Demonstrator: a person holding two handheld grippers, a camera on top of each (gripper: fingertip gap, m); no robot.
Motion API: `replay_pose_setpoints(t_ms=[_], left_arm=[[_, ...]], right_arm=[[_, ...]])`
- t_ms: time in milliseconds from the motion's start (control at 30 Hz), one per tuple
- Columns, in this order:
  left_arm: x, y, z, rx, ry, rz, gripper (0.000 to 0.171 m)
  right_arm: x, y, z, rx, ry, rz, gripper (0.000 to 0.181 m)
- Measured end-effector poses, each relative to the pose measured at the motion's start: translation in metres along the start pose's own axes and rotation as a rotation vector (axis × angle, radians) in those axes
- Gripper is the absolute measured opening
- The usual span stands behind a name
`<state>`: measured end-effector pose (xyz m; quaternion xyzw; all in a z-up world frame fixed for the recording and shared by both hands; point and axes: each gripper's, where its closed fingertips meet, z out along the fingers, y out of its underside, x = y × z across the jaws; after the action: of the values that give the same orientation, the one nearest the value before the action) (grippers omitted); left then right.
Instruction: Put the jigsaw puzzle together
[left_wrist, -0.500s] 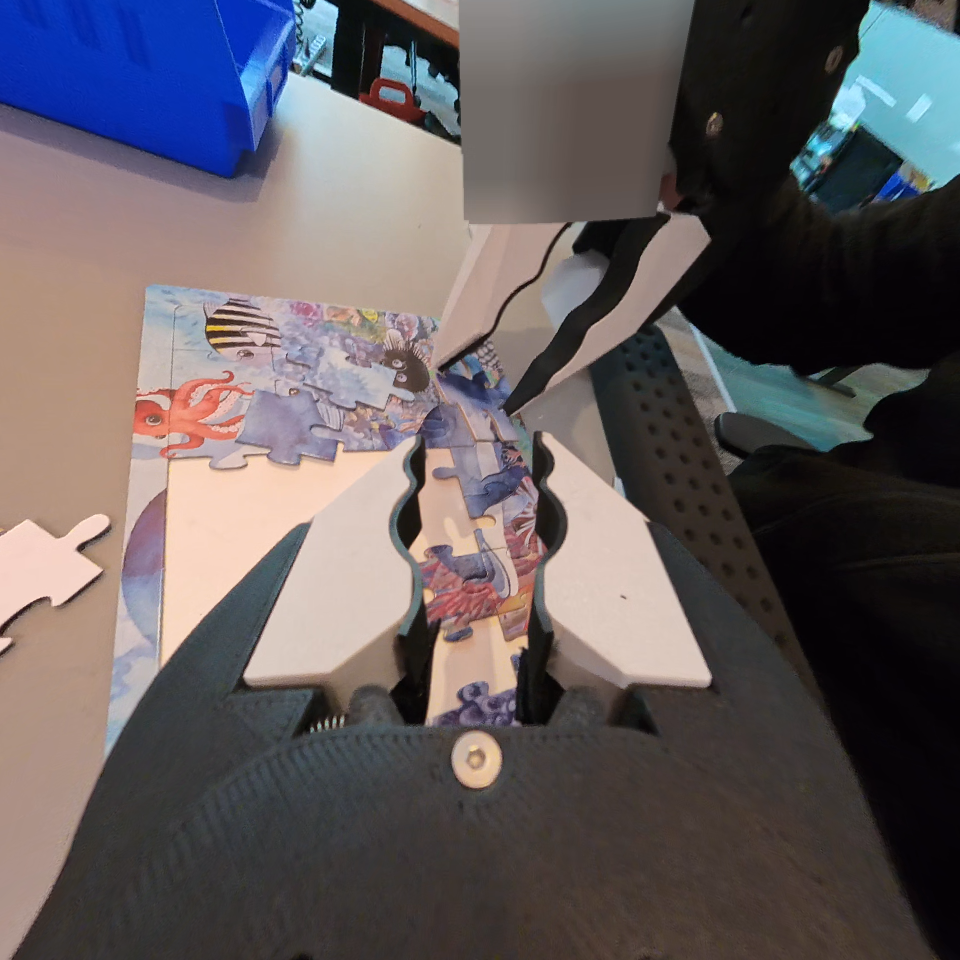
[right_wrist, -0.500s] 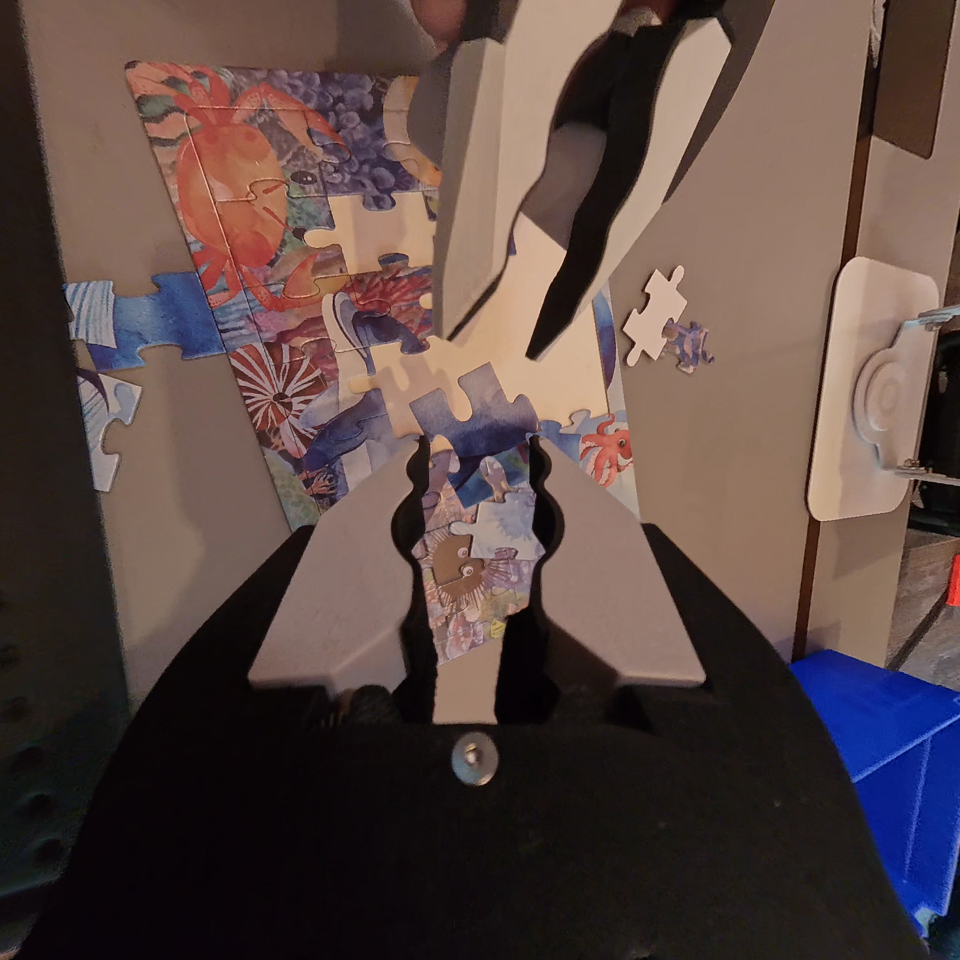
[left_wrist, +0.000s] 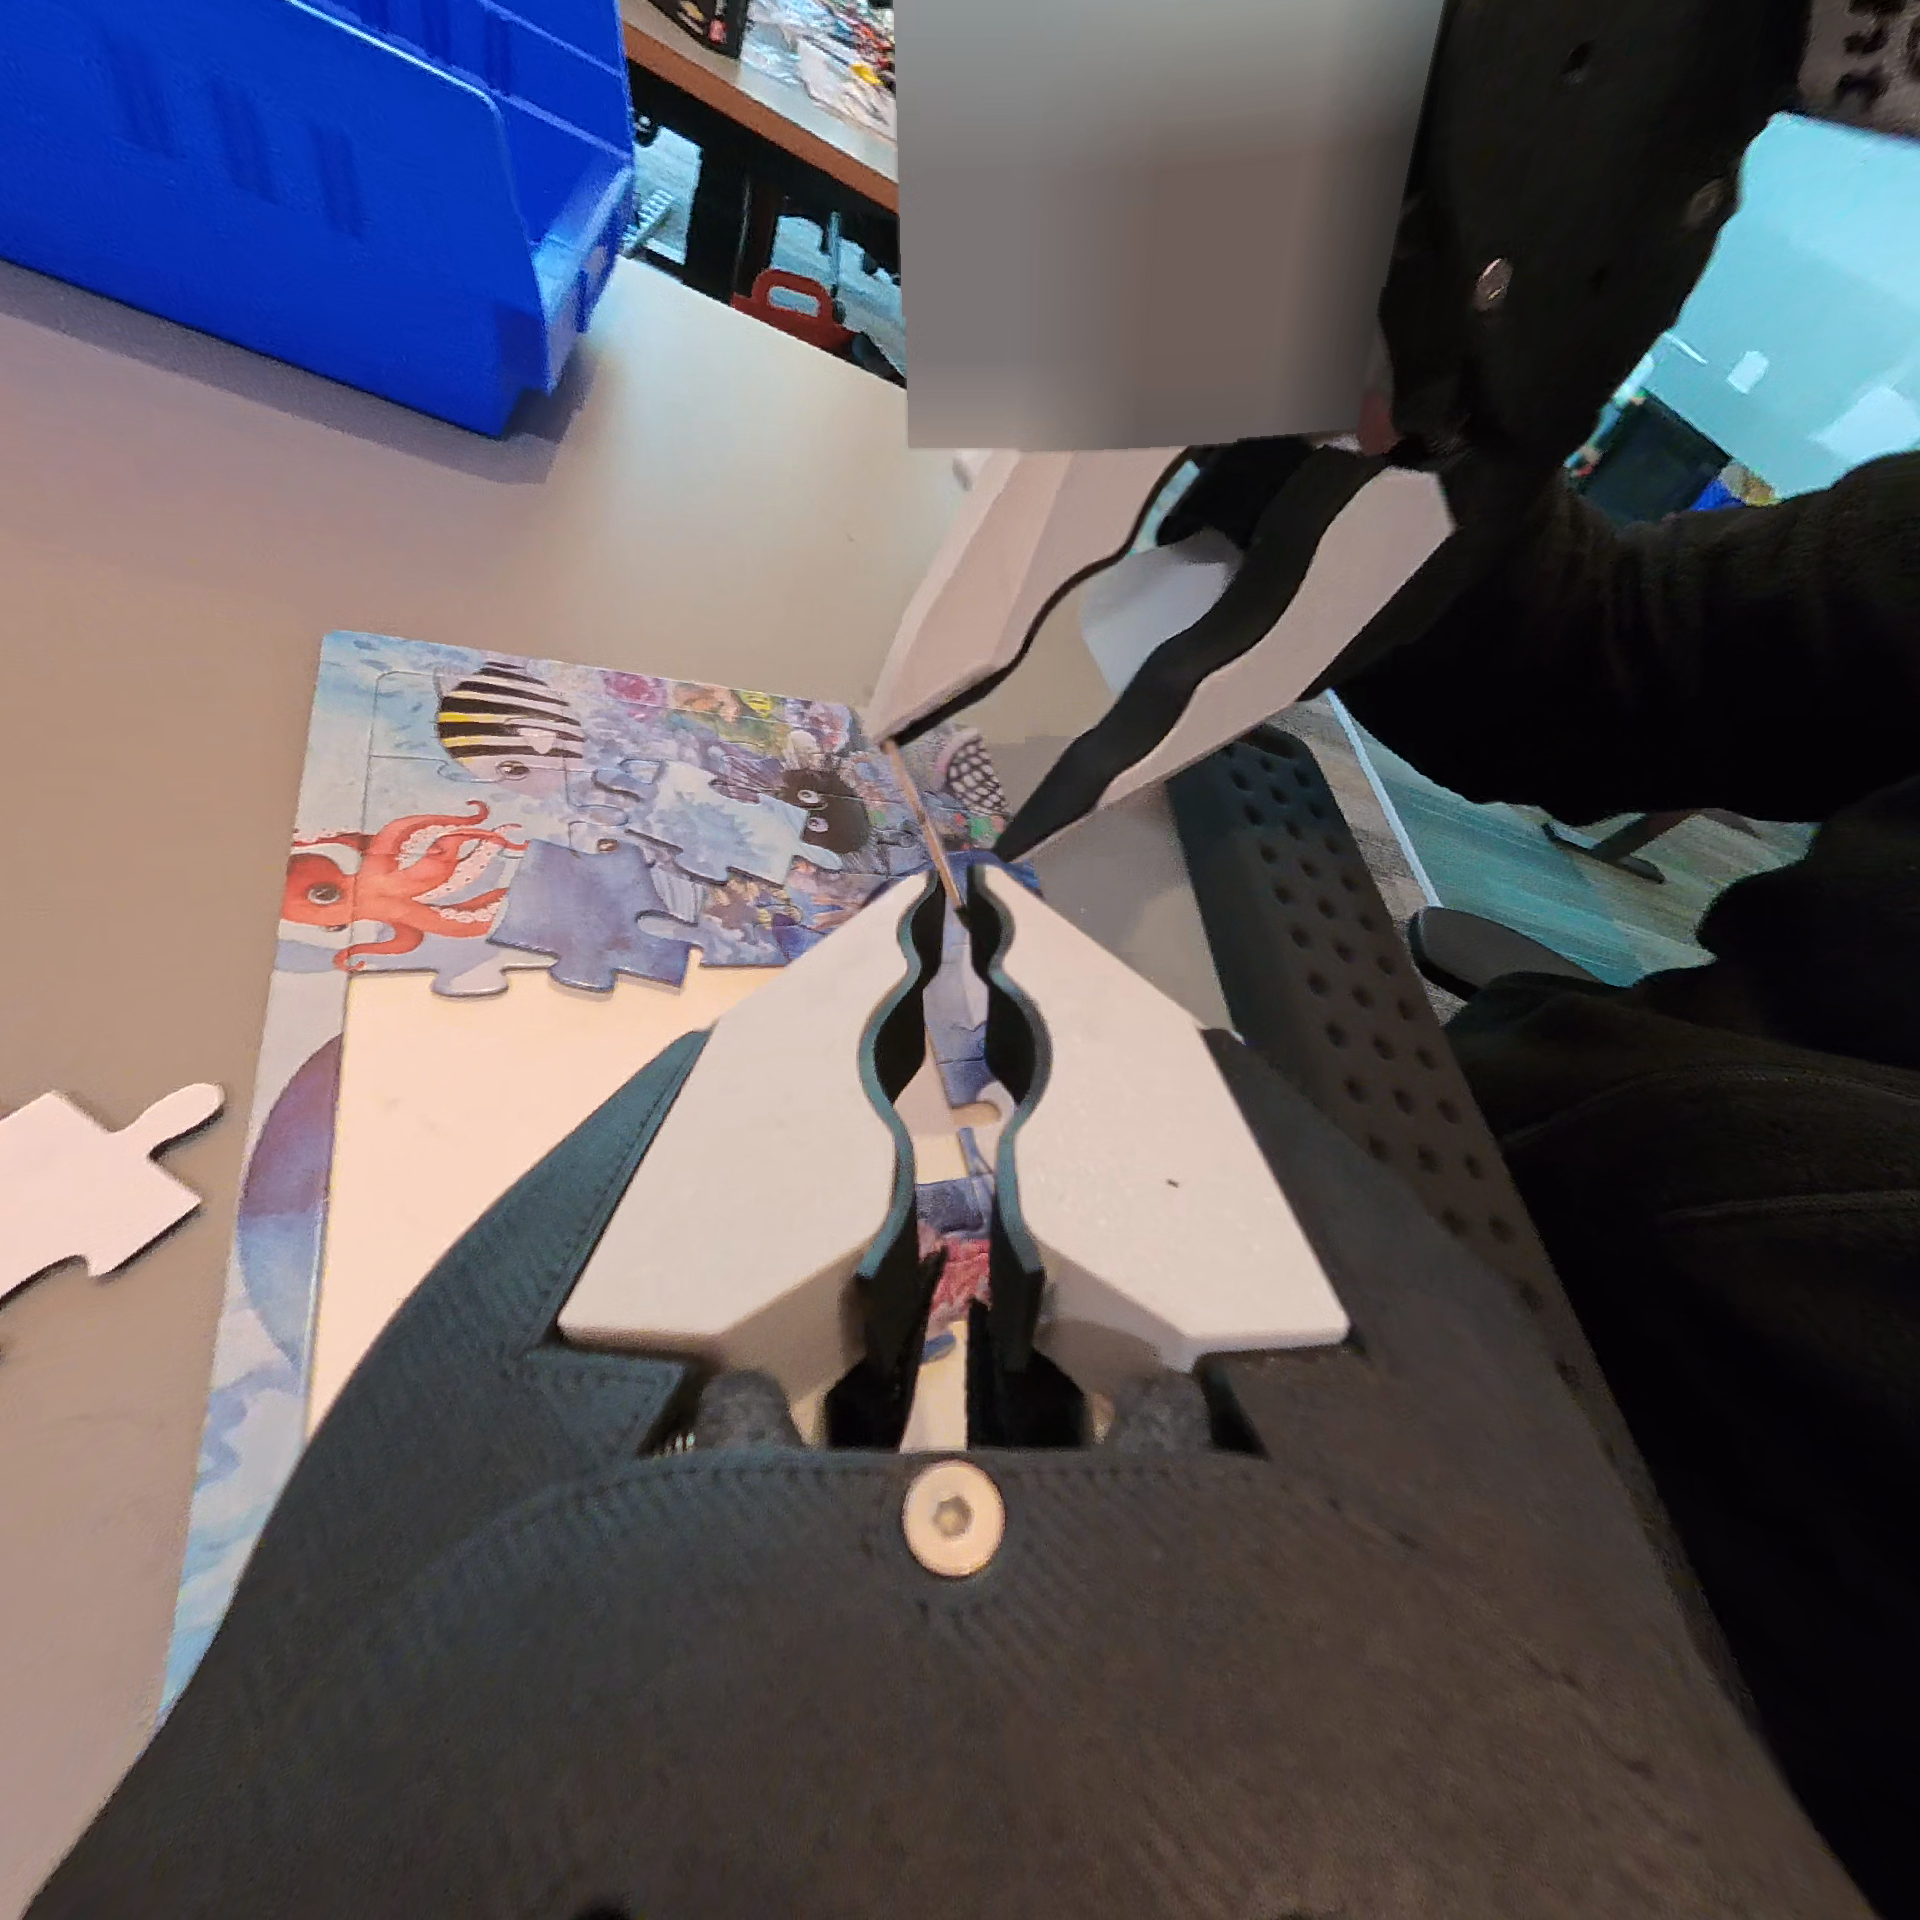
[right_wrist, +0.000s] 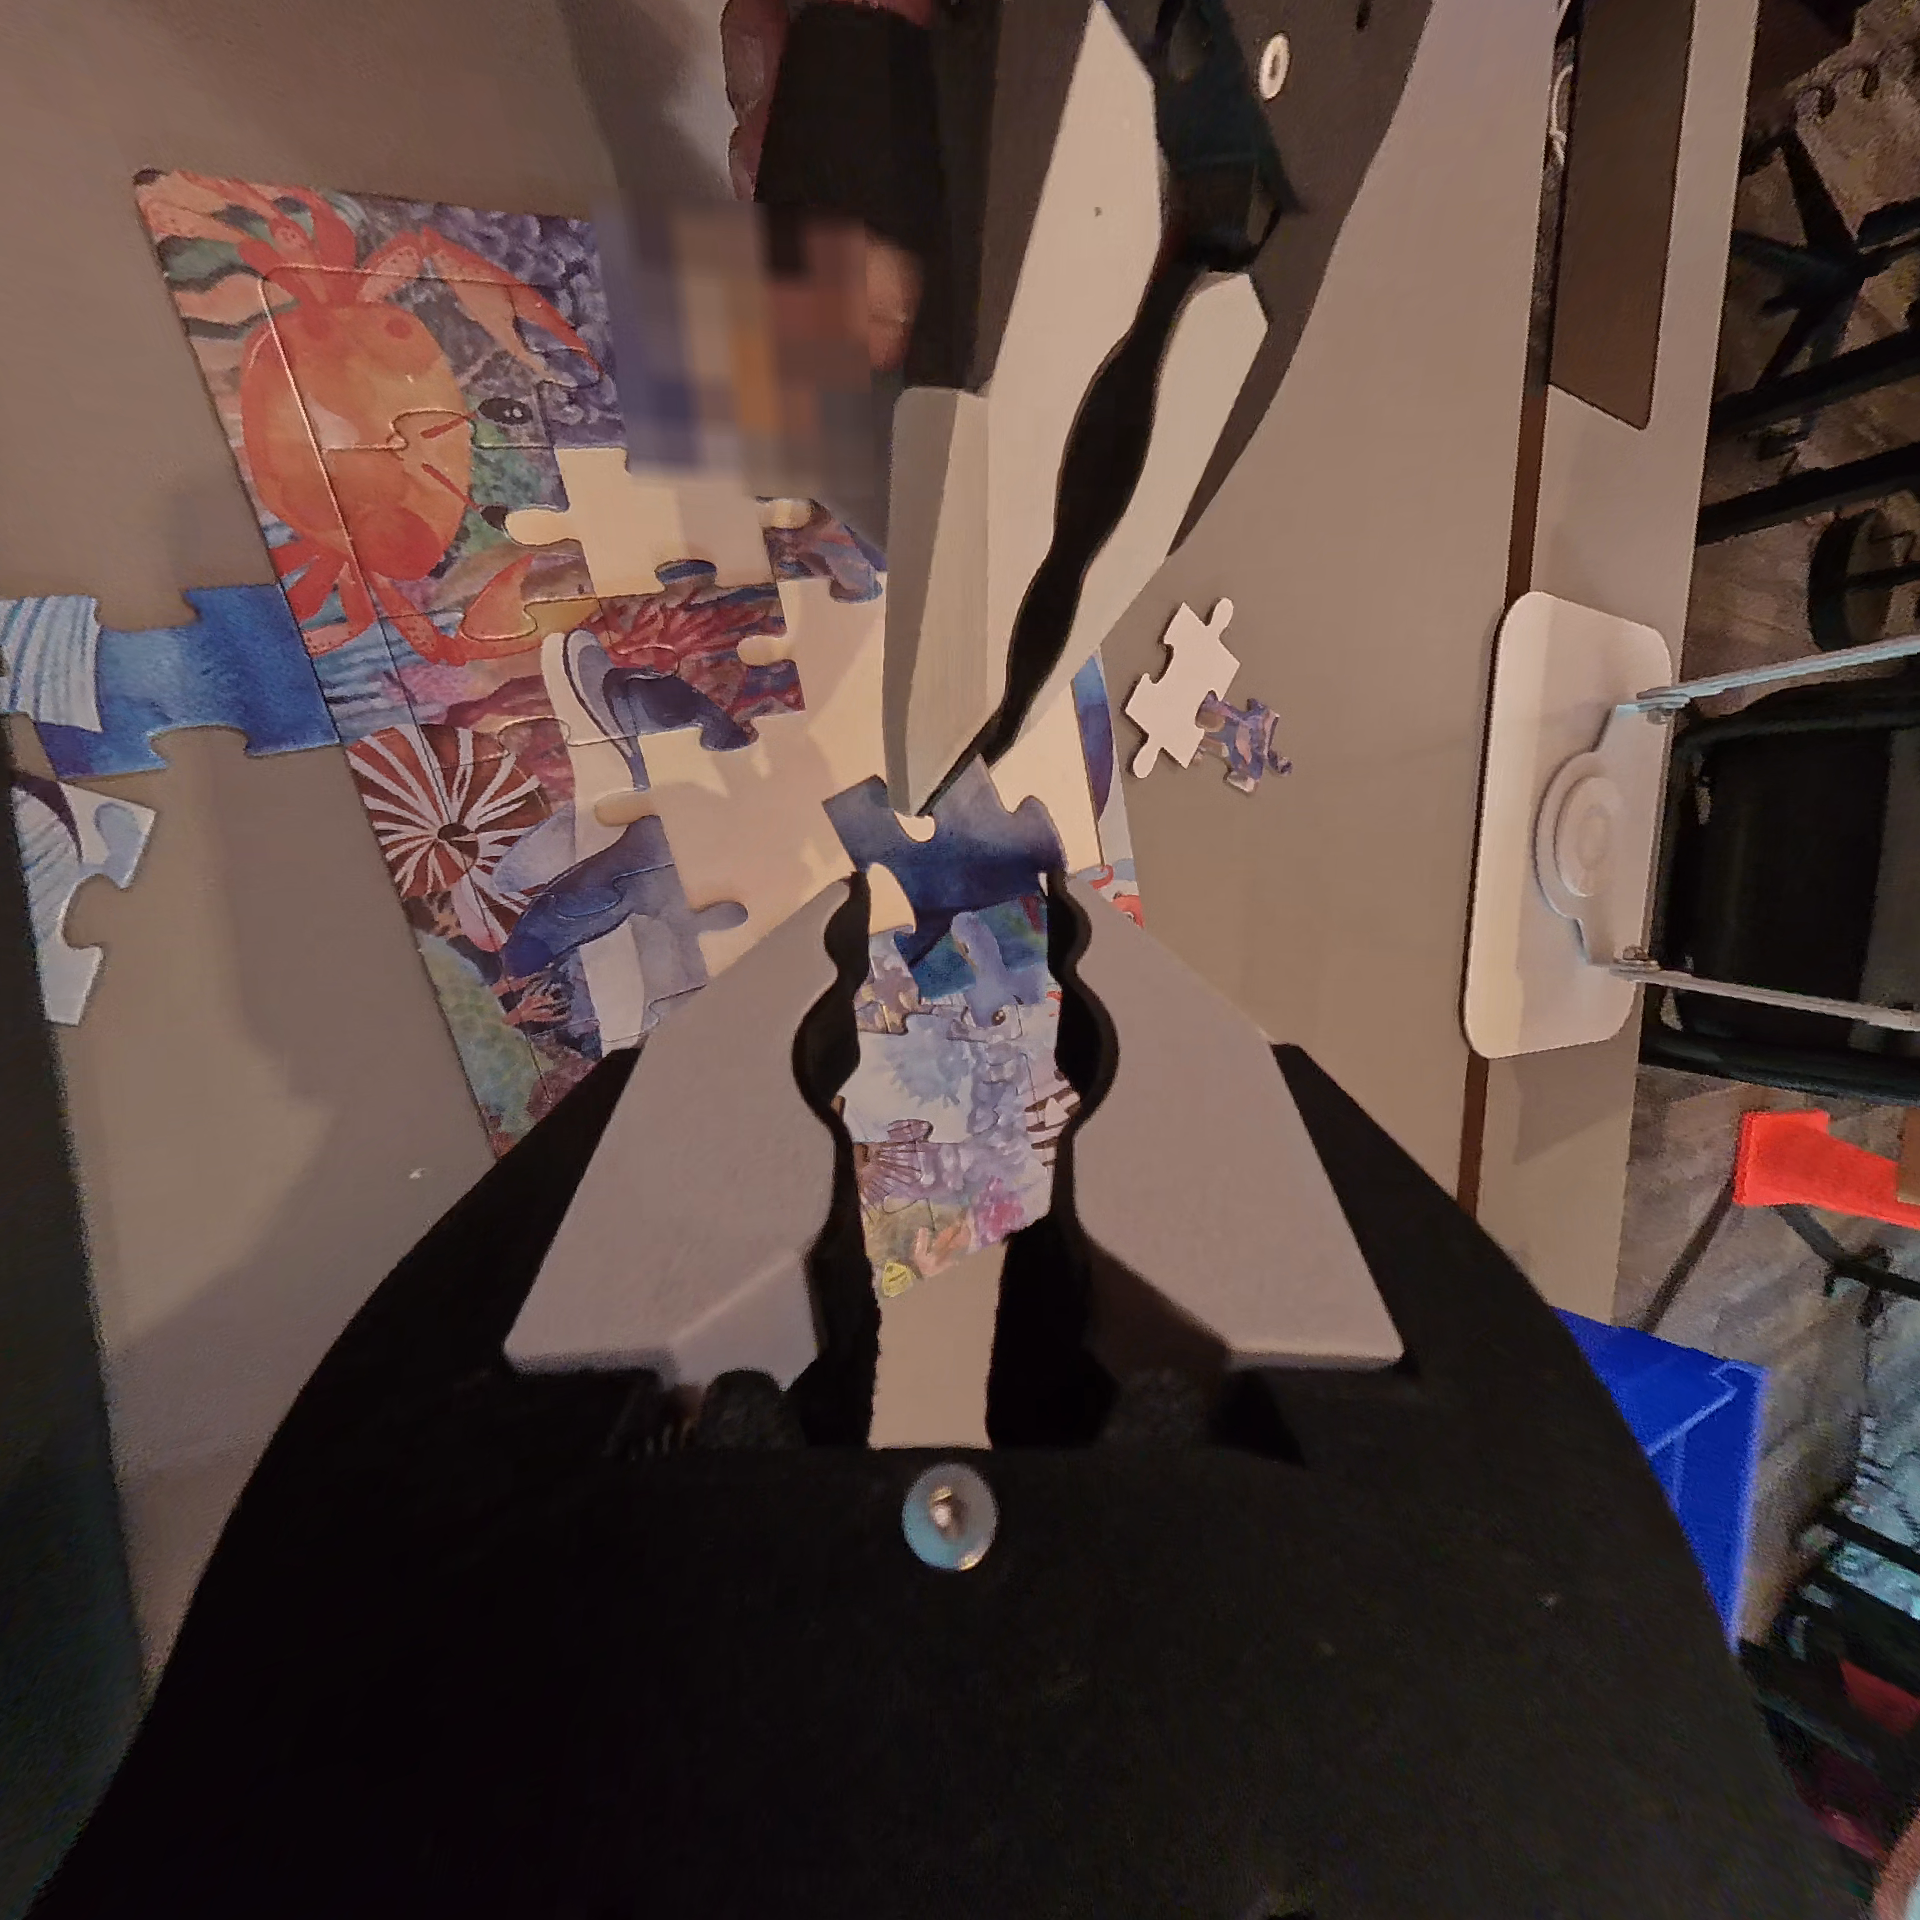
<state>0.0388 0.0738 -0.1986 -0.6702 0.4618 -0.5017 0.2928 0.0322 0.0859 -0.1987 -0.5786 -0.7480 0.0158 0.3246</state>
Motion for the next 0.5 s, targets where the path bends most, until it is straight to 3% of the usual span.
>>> replay_pose_setpoints(t_ms=[100,167,233,300,500], left_arm=[[0.0,-0.007,-0.002,0.051,0.009,-0.02,0.0],[-0.001,-0.011,-0.002,0.072,0.002,-0.025,0.0],[-0.004,-0.016,-0.002,0.097,-0.012,-0.036,0.0],[-0.005,-0.021,-0.002,0.128,-0.02,-0.058,0.0],[-0.009,-0.037,0.0,0.234,-0.025,-0.143,0.0]], right_arm=[[0.006,-0.001,-0.005,0.046,0.005,0.113,0.037],[0.014,0.008,-0.007,0.04,0.017,0.272,0.05],[0.019,0.014,-0.008,0.062,0.047,0.425,0.052],[0.017,0.014,-0.009,0.093,0.071,0.52,0.069],[0.024,0.006,-0.004,0.133,0.286,0.666,0.069]])
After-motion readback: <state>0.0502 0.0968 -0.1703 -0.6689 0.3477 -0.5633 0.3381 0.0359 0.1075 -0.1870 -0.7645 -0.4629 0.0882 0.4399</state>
